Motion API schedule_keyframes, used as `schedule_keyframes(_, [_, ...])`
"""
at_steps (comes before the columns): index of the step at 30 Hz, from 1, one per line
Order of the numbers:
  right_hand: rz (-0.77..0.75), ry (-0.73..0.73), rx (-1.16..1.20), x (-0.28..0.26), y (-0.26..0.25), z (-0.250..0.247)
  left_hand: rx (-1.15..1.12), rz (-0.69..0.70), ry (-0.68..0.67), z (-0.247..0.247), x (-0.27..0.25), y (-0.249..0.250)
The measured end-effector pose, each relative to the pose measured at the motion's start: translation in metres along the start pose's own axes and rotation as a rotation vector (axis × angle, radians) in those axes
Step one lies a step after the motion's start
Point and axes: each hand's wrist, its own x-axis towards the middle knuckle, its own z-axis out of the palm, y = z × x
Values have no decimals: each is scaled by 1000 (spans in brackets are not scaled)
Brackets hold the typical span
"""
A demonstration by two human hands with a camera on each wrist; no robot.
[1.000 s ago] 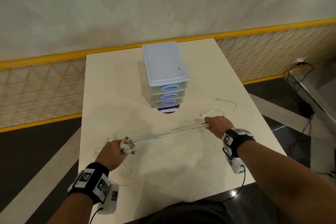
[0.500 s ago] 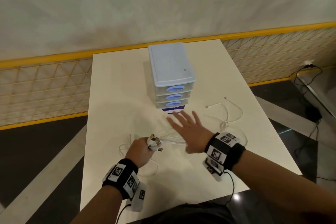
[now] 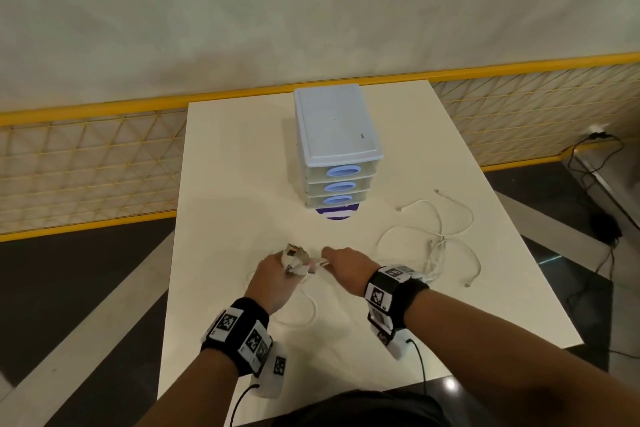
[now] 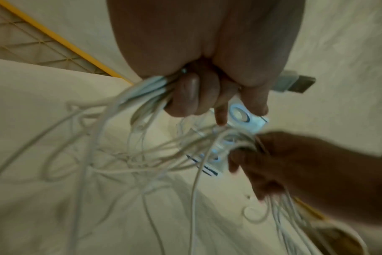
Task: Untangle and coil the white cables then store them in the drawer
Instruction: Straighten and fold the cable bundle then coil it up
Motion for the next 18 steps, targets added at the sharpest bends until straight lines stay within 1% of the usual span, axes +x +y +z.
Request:
schedule_keyframes(1, [29, 4, -25, -1, 10, -1, -125, -54, 93, -4, 1, 1])
schedule_keyframes(3, [88, 28, -105, -4, 32, -3, -384, -217, 343, -14, 4, -1])
schedule_keyframes(4, [115, 44, -142, -5, 43, -6, -509, -294, 423, -21, 6, -4])
schedule_keyframes(5, [141, 57, -175, -7, 53, -8, -656, -323, 446, -28, 6, -7])
schedule_keyframes(8, [184, 110, -241, -11, 79, -18, -1055, -280, 435, -46, 4, -4])
schedule_keyframes(11, [257, 164, -268, -20, 102, -26, -1269, -285, 507, -63, 1, -9])
schedule_keyframes(12, [295, 169, -277, -24, 108, -28, -1327, -290, 534, -68, 1, -12])
schedule_keyframes(13, [336, 143, -285, -27, 113, -30, -1362, -296, 562, -72, 2, -16])
schedule_keyframes(15, [373, 35, -279, -33, 114, -30, -1374, -307, 586, -73, 1, -18])
schedule_keyframes(17, [319, -40, -237, -37, 98, -36, -1360, -291, 576, -67, 0, -12])
schedule_keyframes(18, [260, -38, -208, -38, 85, -40, -1354, -280, 570, -63, 0, -8])
